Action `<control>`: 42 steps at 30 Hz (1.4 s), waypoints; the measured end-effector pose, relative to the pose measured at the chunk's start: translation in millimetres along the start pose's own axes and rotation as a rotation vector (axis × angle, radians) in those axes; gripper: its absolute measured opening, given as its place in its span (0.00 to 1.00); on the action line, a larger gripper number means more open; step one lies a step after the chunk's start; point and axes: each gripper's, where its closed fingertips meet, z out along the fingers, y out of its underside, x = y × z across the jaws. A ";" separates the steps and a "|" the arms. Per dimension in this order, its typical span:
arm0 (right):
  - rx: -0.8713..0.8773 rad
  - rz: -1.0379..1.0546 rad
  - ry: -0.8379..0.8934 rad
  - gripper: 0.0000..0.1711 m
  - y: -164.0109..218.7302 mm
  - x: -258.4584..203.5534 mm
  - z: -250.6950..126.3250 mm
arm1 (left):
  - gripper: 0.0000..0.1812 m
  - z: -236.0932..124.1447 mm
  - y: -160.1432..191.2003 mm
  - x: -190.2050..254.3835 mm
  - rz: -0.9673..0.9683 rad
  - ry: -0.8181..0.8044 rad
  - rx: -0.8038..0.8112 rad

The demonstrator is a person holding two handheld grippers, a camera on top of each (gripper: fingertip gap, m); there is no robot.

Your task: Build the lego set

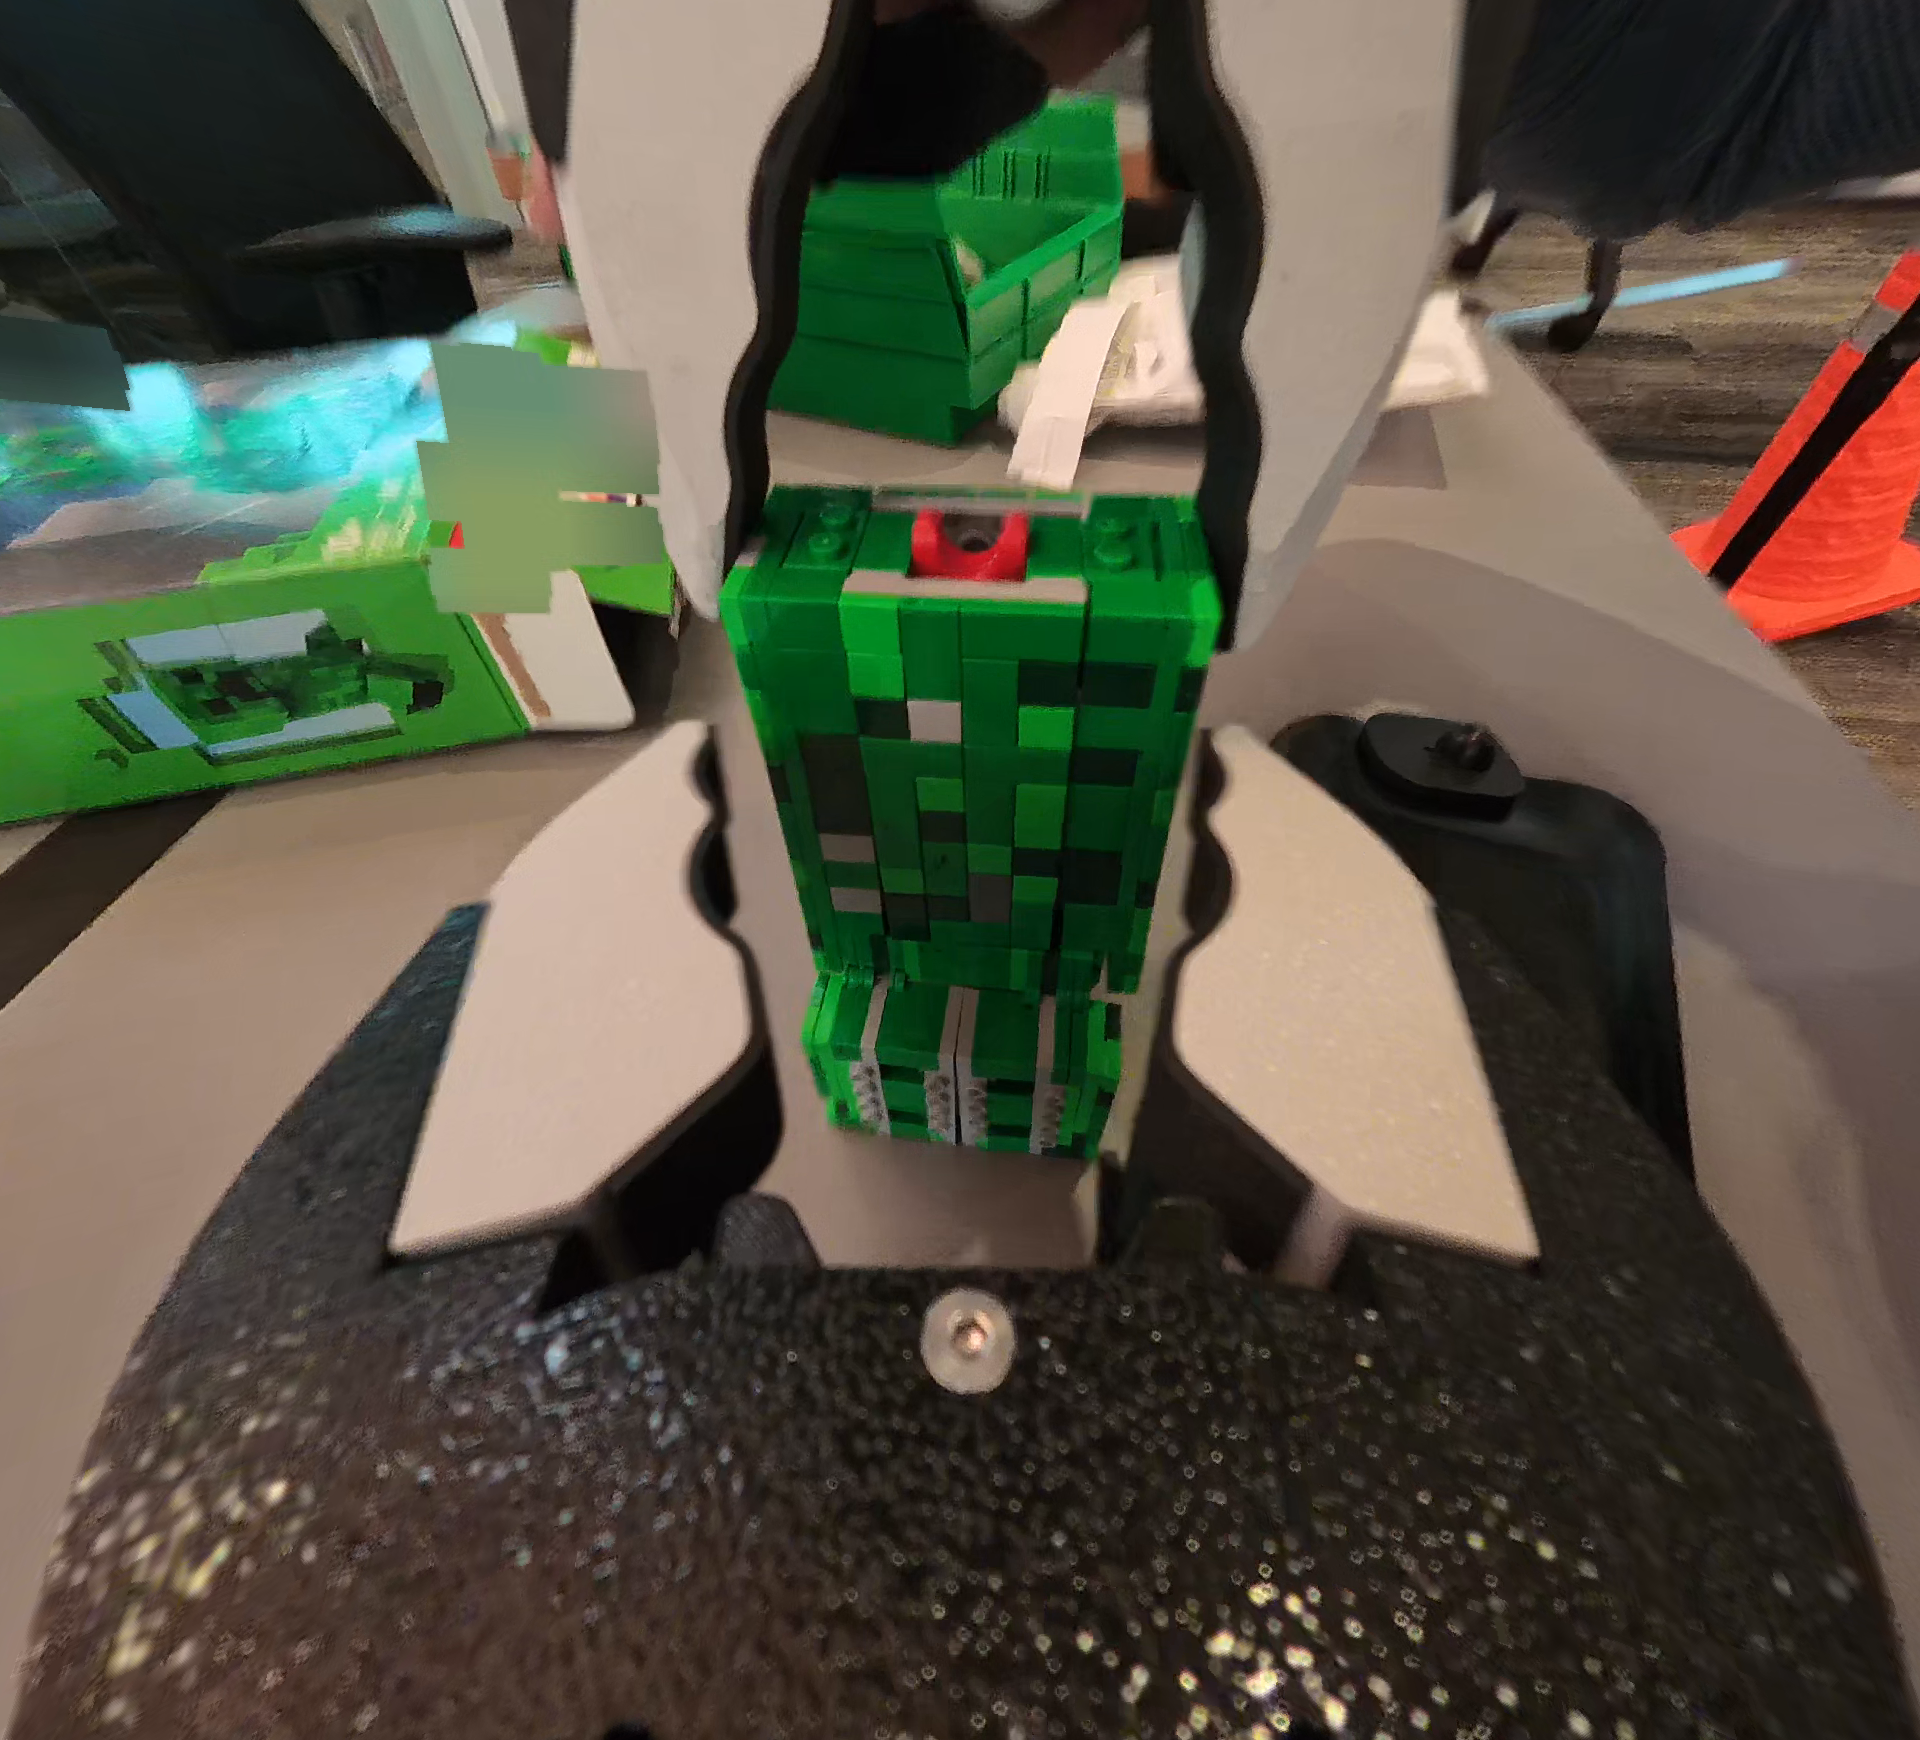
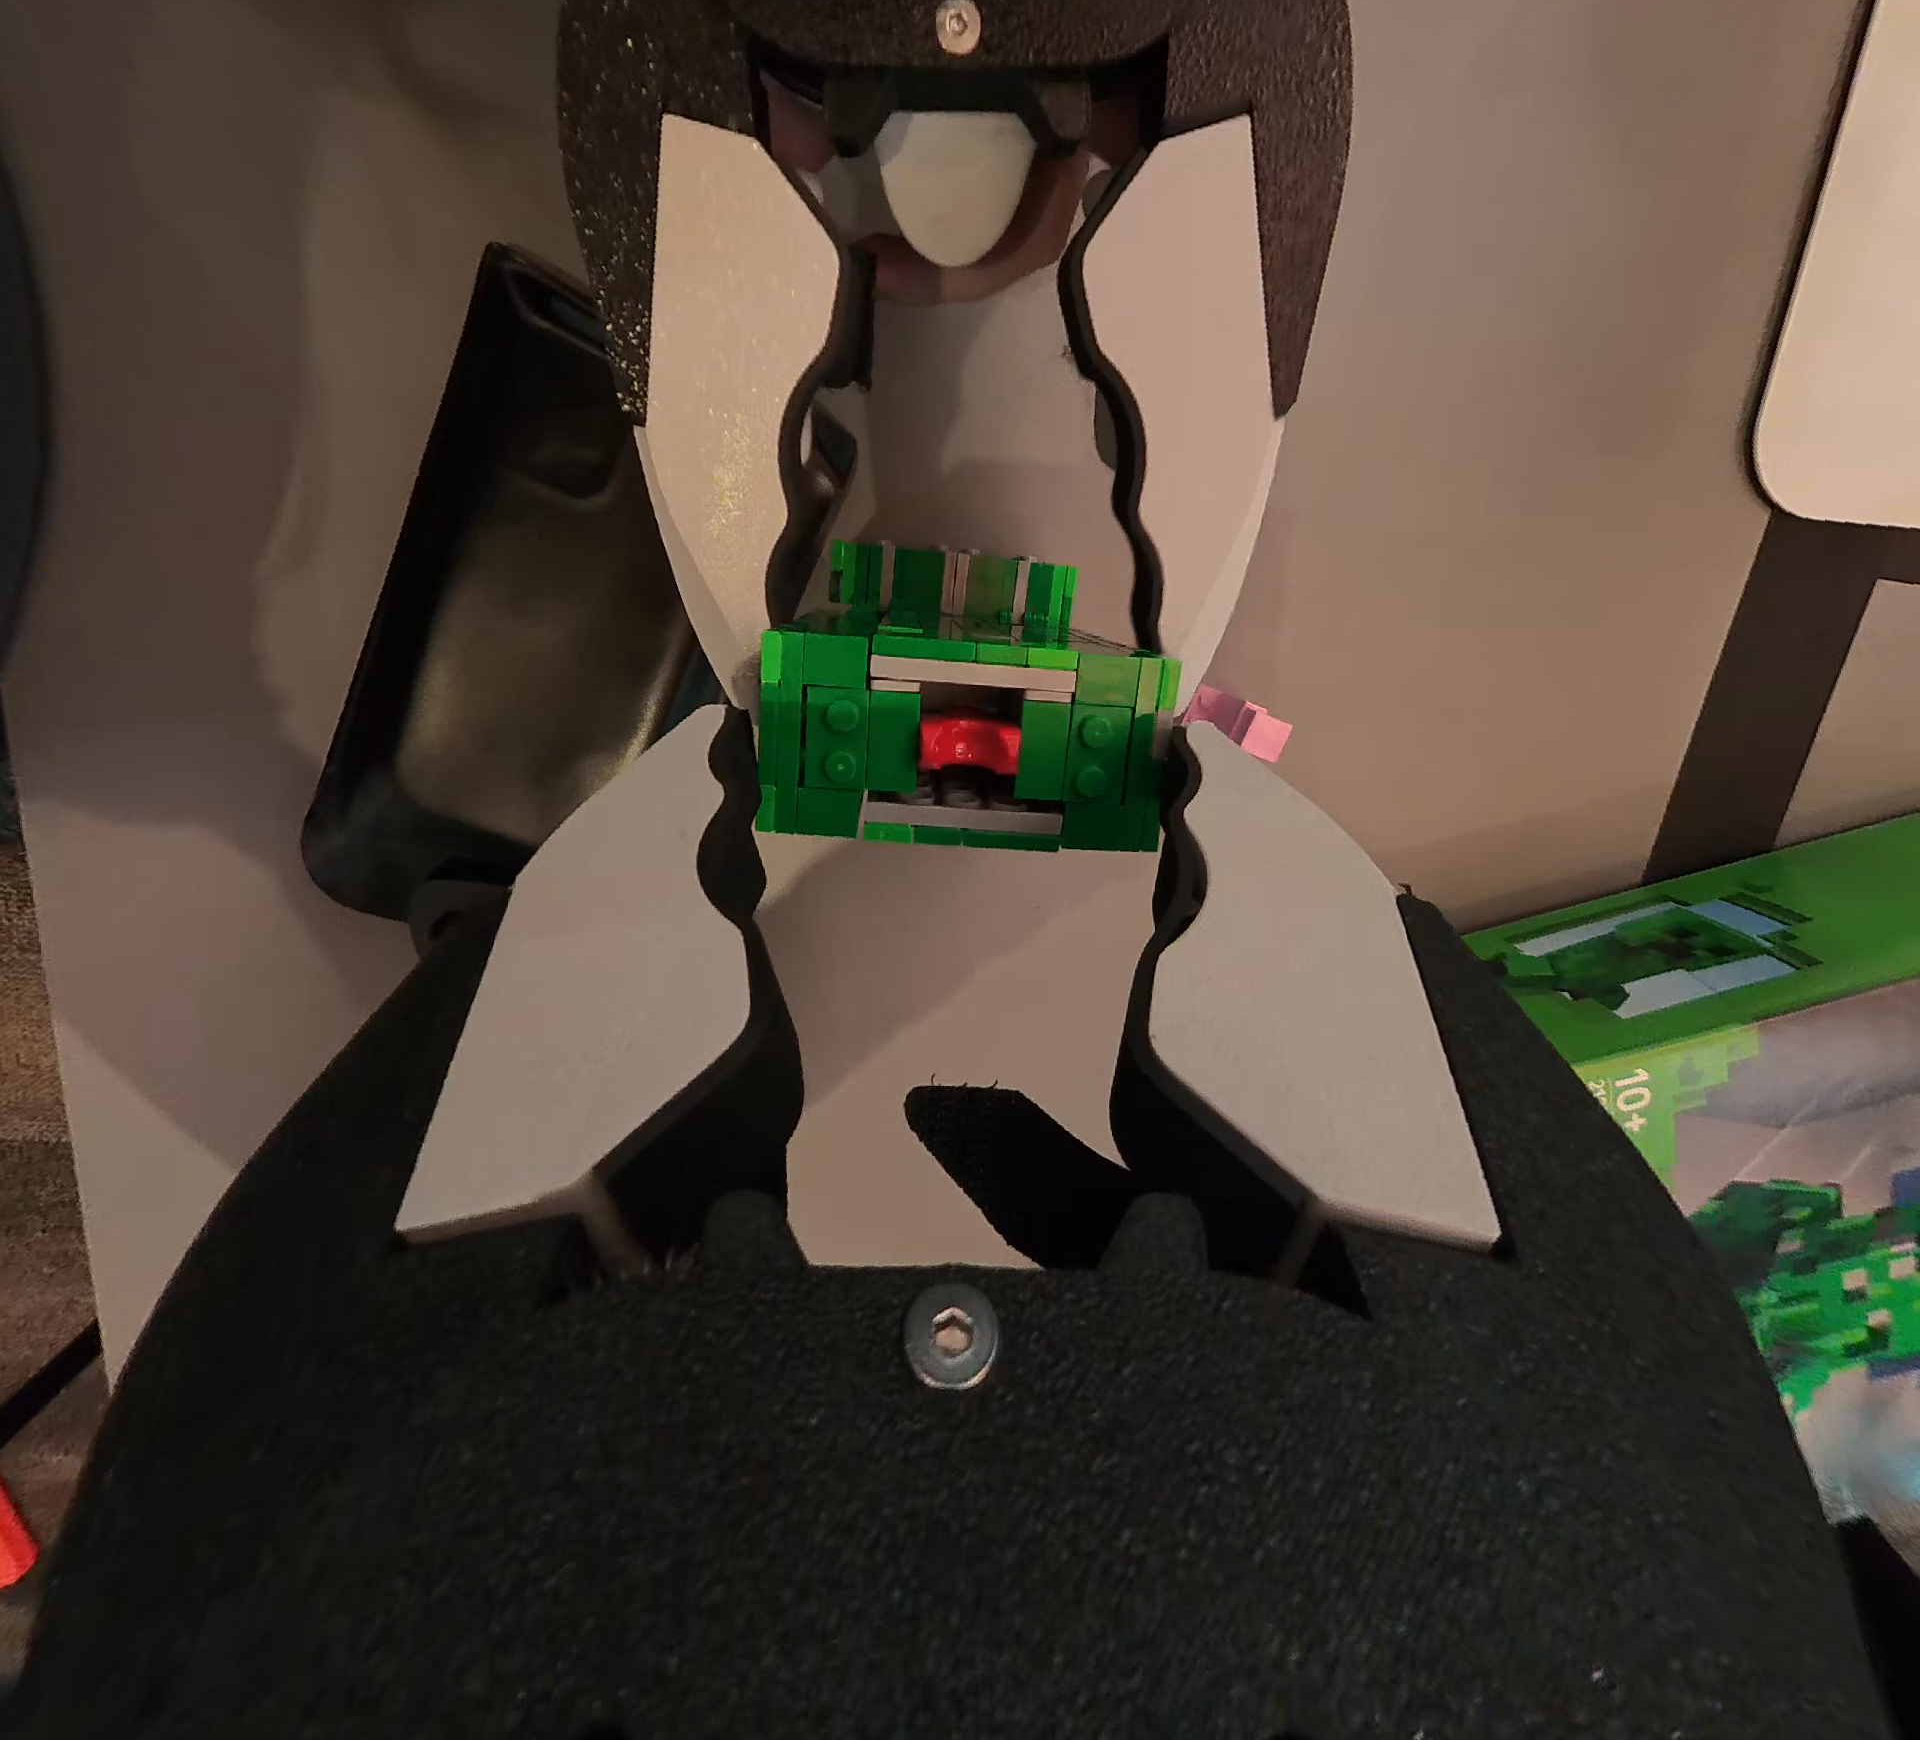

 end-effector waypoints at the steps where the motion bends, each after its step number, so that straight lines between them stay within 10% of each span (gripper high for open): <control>1: 0.001 0.002 0.001 0.43 0.0 -0.1 0.0 | 0.53 2.6 10.6 -1.8 0.004 -0.010 -0.066; 26: 0.025 0.015 0.008 0.43 -0.7 0.7 0.3 | 0.43 16.2 30.8 1.6 0.021 -0.017 -0.139; 31: 0.205 0.075 0.082 0.60 4.5 1.4 -4.9 | 0.43 15.2 30.7 1.4 0.022 -0.012 -0.134; 42: 0.813 0.199 0.147 0.50 1.9 -0.5 -5.6 | 0.52 9.2 23.1 4.5 0.021 0.025 -0.066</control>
